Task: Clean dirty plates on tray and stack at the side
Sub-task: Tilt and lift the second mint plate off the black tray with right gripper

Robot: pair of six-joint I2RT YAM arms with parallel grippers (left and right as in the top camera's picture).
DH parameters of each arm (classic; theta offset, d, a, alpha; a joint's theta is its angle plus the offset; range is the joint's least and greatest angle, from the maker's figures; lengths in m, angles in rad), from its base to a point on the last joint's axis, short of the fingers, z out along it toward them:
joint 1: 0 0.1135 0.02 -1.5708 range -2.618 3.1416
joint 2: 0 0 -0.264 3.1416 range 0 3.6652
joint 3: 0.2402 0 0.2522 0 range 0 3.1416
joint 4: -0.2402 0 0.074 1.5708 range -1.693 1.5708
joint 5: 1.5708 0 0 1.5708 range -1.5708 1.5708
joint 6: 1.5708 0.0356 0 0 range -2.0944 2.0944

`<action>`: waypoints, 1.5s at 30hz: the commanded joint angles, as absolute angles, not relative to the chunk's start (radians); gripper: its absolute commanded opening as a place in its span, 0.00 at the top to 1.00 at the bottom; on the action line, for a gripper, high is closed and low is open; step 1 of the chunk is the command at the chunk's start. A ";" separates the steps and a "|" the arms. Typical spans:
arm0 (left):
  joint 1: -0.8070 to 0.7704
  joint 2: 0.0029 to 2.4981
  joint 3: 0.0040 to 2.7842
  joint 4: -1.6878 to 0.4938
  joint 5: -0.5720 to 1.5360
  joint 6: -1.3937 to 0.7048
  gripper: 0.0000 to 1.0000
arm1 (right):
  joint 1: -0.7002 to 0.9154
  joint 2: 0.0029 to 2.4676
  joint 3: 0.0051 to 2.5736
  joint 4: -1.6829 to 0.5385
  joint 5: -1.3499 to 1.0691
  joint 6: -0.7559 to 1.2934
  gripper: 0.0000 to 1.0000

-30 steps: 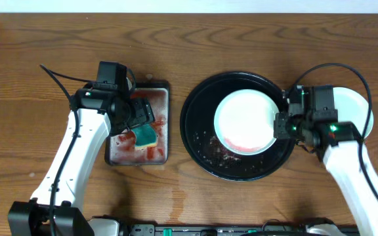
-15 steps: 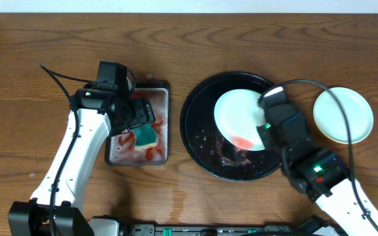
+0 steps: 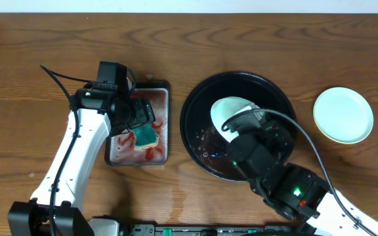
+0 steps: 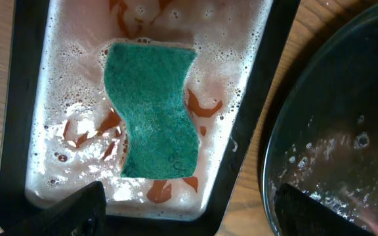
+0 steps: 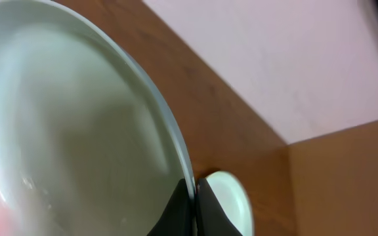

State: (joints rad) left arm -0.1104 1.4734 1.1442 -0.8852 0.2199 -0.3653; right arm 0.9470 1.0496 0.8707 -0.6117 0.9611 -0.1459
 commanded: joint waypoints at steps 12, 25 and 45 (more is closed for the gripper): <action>-0.108 1.472 1.152 -0.888 0.224 -0.359 0.17 | 1.116 1.041 0.891 -0.598 1.231 -0.189 0.99; -0.108 1.472 1.152 -0.888 0.224 -0.359 0.17 | 1.116 1.040 0.891 -0.598 1.279 -0.189 0.99; -0.108 1.472 1.152 -0.888 0.224 -0.359 0.17 | 1.116 1.041 0.891 -0.589 1.275 -0.189 0.99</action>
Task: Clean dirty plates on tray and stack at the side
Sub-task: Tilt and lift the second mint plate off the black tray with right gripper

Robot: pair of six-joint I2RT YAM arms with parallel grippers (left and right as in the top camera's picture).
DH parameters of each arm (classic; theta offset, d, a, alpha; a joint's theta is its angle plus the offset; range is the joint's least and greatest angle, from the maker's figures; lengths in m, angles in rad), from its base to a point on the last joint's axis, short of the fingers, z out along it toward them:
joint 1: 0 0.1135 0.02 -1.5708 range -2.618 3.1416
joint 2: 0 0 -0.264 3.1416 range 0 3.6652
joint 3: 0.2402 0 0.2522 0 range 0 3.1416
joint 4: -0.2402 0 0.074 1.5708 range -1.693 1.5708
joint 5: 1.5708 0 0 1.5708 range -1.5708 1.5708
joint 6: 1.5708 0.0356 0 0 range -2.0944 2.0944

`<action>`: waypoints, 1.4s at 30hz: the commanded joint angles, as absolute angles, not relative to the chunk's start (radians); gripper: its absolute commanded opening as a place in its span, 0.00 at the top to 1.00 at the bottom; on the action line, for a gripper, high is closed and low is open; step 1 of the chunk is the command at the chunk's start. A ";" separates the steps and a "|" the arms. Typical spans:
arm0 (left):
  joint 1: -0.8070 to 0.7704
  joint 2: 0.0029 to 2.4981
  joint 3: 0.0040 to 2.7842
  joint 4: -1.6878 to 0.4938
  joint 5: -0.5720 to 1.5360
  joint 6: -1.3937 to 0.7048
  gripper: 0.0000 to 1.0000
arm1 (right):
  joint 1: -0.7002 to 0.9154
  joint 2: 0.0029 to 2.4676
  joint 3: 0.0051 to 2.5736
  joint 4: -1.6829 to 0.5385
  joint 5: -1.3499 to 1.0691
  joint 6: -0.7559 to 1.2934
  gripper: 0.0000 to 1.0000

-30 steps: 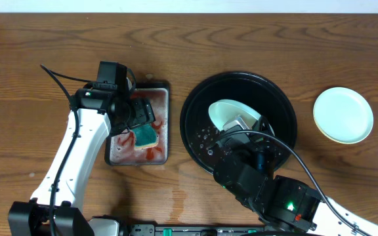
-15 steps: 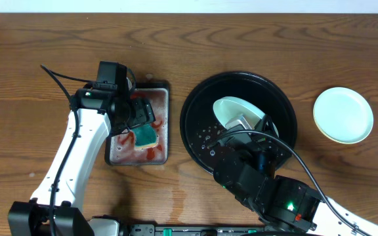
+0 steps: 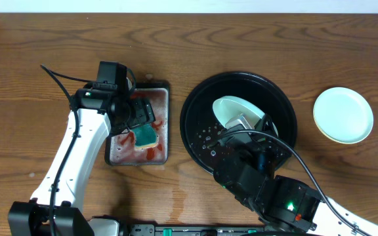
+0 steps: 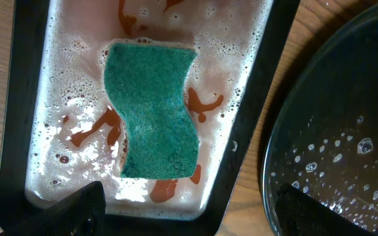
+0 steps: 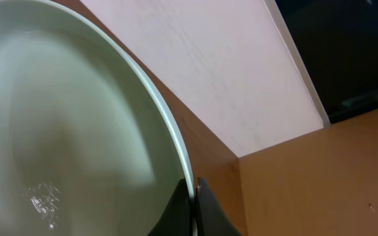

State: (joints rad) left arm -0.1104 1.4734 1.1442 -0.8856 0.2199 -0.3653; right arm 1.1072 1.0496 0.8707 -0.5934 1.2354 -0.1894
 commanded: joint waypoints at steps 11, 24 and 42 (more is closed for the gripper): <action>-0.108 1.472 1.152 -0.888 0.224 -0.359 0.17 | 1.112 1.041 0.891 -0.587 1.275 -0.189 0.99; -0.108 1.472 1.152 -0.888 0.224 -0.359 0.17 | 1.111 1.041 0.891 -0.587 1.275 -0.199 0.99; -0.108 1.472 1.152 -0.888 0.224 -0.359 0.17 | 1.108 1.041 0.891 -0.587 1.274 -0.163 0.99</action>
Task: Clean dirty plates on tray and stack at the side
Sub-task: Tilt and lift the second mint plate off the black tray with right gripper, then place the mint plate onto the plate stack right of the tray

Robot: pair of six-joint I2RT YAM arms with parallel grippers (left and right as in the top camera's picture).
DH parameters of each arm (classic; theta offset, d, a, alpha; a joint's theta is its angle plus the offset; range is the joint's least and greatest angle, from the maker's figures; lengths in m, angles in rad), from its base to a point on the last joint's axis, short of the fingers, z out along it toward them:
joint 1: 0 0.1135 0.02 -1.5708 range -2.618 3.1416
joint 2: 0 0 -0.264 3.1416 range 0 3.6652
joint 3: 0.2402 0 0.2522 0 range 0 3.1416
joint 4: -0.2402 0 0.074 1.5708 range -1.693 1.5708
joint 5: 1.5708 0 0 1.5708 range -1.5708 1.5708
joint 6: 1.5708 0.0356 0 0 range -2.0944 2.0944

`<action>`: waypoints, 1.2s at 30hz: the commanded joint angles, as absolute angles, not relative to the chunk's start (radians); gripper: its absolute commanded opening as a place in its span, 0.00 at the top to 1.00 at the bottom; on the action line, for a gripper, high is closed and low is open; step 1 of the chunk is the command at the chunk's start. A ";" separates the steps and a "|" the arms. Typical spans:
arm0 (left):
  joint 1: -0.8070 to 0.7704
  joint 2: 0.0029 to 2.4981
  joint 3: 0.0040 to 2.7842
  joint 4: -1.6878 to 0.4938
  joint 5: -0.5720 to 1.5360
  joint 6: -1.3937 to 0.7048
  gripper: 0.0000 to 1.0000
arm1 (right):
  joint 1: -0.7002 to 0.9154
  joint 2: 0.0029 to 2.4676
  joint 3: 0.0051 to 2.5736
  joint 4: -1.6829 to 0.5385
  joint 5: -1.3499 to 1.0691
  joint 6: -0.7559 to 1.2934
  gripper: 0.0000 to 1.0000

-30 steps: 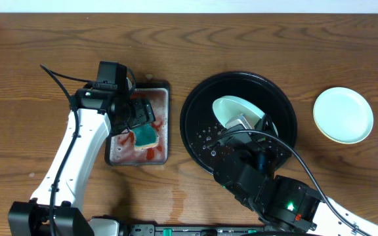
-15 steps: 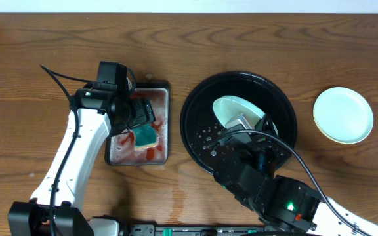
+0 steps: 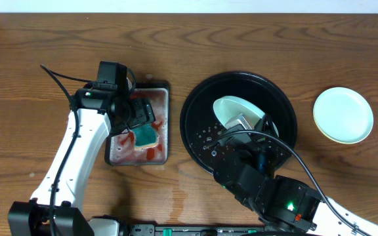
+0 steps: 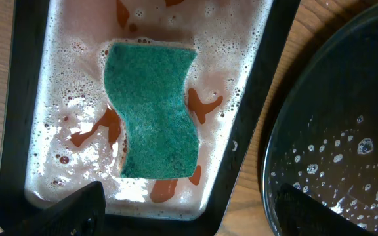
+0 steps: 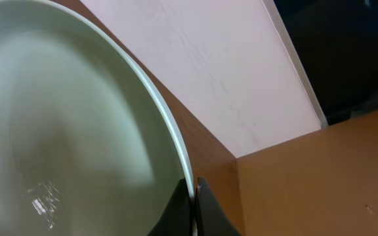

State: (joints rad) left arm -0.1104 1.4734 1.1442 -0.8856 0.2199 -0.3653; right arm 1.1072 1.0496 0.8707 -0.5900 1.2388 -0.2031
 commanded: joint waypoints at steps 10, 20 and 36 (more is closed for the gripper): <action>-0.108 1.472 1.152 -0.888 0.224 -0.359 0.17 | 0.619 1.042 0.888 -0.695 0.706 0.307 0.99; -0.108 1.472 1.152 -0.888 0.224 -0.359 0.17 | -0.333 1.106 0.888 -0.655 -0.171 0.303 0.99; -0.108 1.472 1.152 -0.888 0.224 -0.359 0.17 | -0.789 1.500 0.888 -0.389 -0.434 0.443 0.65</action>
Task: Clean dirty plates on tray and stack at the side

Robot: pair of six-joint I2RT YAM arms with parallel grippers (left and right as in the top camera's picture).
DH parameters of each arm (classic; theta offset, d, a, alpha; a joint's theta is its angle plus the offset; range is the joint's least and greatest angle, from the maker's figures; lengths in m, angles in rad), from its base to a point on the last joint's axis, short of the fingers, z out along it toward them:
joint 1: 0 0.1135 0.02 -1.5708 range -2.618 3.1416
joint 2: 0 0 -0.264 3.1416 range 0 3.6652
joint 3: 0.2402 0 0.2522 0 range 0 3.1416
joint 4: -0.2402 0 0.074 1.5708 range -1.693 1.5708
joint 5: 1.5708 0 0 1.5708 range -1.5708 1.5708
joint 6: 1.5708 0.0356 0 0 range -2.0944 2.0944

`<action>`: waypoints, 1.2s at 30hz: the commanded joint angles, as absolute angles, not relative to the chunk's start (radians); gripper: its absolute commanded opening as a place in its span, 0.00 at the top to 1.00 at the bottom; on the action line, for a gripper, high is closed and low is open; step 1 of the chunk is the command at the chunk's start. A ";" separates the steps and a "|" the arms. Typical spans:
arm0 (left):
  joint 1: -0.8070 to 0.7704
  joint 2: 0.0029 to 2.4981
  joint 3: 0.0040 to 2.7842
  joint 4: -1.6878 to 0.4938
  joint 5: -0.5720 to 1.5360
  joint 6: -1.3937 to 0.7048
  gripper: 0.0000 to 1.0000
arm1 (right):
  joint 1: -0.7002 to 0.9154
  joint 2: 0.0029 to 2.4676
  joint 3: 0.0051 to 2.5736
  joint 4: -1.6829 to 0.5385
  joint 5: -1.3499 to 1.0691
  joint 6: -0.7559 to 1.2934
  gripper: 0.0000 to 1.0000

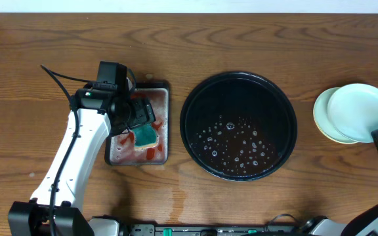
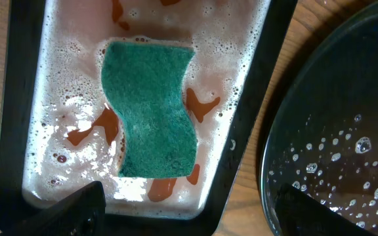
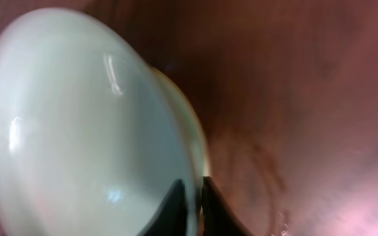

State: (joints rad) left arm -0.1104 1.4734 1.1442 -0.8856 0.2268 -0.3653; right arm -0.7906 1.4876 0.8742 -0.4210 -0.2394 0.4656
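Observation:
My right gripper is shut on the rim of a pale green plate (image 1: 363, 103), held over another pale plate (image 1: 323, 121) lying on the table at the right. The right wrist view shows the held plate (image 3: 77, 131) large and blurred, with the lower plate's rim (image 3: 192, 128) peeking out behind it. The round black tray (image 1: 239, 126) in the middle carries only water drops. My left gripper (image 2: 182, 213) hangs open over the small black soap tray (image 2: 248, 124), above the green sponge (image 2: 151, 111).
The soap tray (image 1: 139, 124) with reddish foamy water sits left of the round tray. The wooden table (image 1: 241, 39) extends all around. The right arm is mostly out of view at the right edge.
My right gripper, which held the plate tilted above the round tray, now holds it at the far right over the plate on the table. The round tray is bare of plates. The left gripper is unmoved.
My right gripper held the pale plate by its rim over the round tray at every earlier moment, tilting it slightly differently. Now the plate is over the other one at the right. All along the left gripper hung open over the sponge.

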 commanded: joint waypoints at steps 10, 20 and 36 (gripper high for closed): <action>-0.108 1.472 1.152 -0.888 0.224 -0.359 0.17 | -0.665 1.155 0.891 -0.437 -0.894 0.444 0.45; -0.108 1.472 1.152 -0.888 0.224 -0.359 0.17 | -0.281 0.599 0.890 -0.679 -0.792 0.358 0.01; -0.108 1.472 1.152 -0.888 0.224 -0.359 0.17 | -0.044 0.361 0.848 -0.688 -0.599 0.019 0.01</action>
